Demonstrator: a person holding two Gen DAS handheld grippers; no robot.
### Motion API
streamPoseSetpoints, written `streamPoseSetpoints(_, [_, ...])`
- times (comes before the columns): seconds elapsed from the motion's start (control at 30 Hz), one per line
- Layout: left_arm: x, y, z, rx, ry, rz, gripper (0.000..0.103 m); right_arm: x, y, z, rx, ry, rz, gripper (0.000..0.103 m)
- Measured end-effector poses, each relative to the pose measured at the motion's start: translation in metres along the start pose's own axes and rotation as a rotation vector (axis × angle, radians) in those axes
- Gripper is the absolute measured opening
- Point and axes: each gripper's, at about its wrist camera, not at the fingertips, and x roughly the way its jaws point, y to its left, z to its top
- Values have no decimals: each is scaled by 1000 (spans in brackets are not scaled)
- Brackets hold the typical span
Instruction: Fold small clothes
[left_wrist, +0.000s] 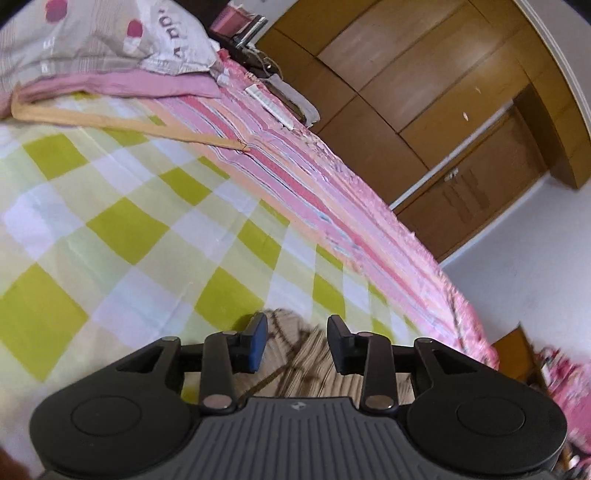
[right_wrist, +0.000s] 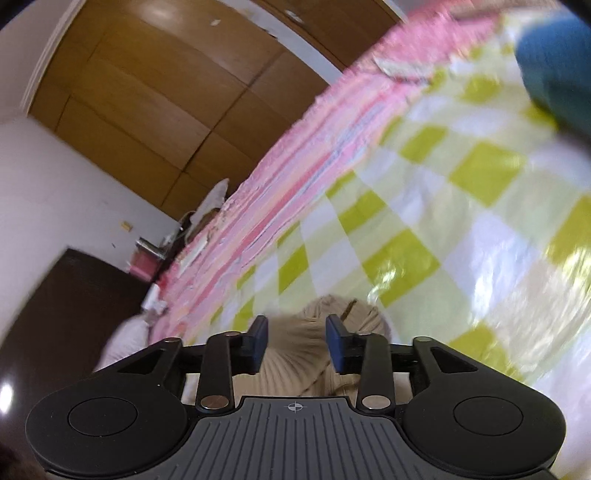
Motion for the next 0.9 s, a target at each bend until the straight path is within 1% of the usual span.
streamPoseSetpoints(0.13, [-19, -5, -15, 103, 21, 30, 43, -5, 16, -5, -183, -4, -77, 40])
streamPoseSetpoints(0.2, [-30, -8, -26, 167, 20, 42, 44, -2, 20, -9, -229, 18, -103, 40])
streamPoseSetpoints(0.27, [-36, -13, -35, 214, 24, 36, 44, 3, 22, -14, -261, 40, -128, 40])
streamPoseSetpoints(0.33, [-36, -21, -46, 284, 46, 29, 44, 9, 25, -21, -308, 54, -159, 40])
streamPoseSetpoints(0.37, [-35, -25, -50, 328, 46, 46, 44, 12, 27, -24, -334, 61, -181, 40])
streamPoseSetpoints(0.43, [-27, -30, -57, 393, 38, 128, 44, 16, 27, -30, -362, 74, -221, 40])
streamPoseSetpoints(0.47, [-21, -27, -57, 393, 37, 172, 44, 17, 27, -32, -377, 76, -238, 40])
streamPoseSetpoints(0.5, [-17, -21, -55, 369, 39, 206, 44, 18, 26, -33, -395, 79, -263, 40])
streamPoseSetpoints(0.53, [-15, -12, -51, 325, 41, 226, 46, 19, 24, -32, -396, 85, -274, 40])
streamPoseSetpoints(0.6, [-19, 3, -46, 248, 34, 220, 47, 19, 18, -29, -369, 97, -264, 40])
streamPoseSetpoints(0.63, [-22, 6, -45, 243, 25, 235, 47, 19, 17, -28, -363, 101, -261, 39])
streamPoseSetpoints(0.73, [-30, 4, -45, 291, 3, 300, 45, 17, 20, -29, -376, 97, -269, 39])
streamPoseSetpoints(0.77, [-32, 4, -45, 290, 0, 293, 45, 15, 21, -30, -384, 96, -267, 39])
streamPoseSetpoints(0.83, [-39, -4, -41, 296, -25, 246, 45, 12, 24, -32, -394, 89, -263, 39])
streamPoseSetpoints(0.9, [-42, -18, -38, 337, -61, 194, 45, 9, 26, -34, -395, 87, -253, 39])
